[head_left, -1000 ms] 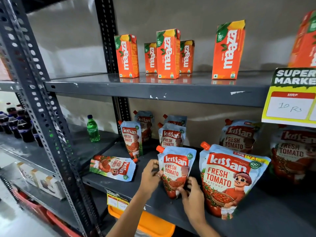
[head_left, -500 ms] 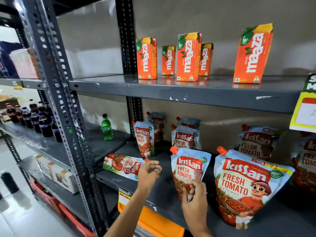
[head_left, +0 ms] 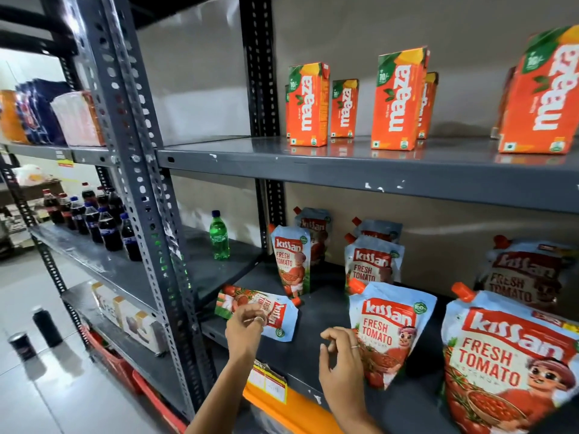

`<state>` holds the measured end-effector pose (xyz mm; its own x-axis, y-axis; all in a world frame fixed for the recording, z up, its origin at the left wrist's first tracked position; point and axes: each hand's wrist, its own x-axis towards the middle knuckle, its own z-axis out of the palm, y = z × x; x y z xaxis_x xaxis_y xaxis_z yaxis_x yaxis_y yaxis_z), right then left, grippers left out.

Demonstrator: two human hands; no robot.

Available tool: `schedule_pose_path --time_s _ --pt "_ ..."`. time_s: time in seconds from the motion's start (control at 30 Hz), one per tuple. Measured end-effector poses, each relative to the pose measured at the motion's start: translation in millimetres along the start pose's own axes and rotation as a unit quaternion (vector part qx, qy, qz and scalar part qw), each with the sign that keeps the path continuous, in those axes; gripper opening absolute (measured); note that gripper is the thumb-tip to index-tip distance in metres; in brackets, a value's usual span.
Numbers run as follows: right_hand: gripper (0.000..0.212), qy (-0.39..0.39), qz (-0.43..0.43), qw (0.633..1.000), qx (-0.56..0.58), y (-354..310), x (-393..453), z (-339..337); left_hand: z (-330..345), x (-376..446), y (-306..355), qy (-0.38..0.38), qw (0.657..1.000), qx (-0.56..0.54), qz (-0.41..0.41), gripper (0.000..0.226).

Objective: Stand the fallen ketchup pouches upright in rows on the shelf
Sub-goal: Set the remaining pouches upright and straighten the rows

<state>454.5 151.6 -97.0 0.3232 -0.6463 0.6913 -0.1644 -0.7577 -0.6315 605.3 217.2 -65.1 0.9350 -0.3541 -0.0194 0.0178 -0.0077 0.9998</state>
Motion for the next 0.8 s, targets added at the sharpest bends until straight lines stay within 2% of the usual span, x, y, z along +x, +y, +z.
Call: schedule_pose_path --time_s 0.1,0.27,0.43,0.5,0.57,0.67,0.8 --pt "0.048 -0.015 0.008 1.0 0.017 -3 5 18 -13 21 0 0.018 1.0 0.012 0.005 0.033" --pt "0.045 -0.049 0.028 0.998 0.029 -1 11 46 -29 48 5 0.042 0.994 0.093 0.038 0.022" --pt "0.03 -0.202 0.073 0.977 0.007 -1 16 67 -37 68 1 0.057 0.978 0.18 0.084 0.015" --pt "0.043 -0.283 0.097 0.954 -0.025 0 18 74 -39 72 -2 0.047 0.969 0.229 0.081 0.028" --pt "0.046 -0.339 0.105 0.933 -0.056 1 20 77 -39 73 -3 0.031 0.961 0.262 0.079 0.045" --pt "0.043 -0.358 0.098 0.925 -0.081 3 22 78 -38 75 -4 0.017 0.957 0.279 0.08 0.057" --pt "0.041 -0.361 0.1 0.923 -0.089 3 24 77 -39 75 0 -0.014 0.96 0.273 0.061 0.062"
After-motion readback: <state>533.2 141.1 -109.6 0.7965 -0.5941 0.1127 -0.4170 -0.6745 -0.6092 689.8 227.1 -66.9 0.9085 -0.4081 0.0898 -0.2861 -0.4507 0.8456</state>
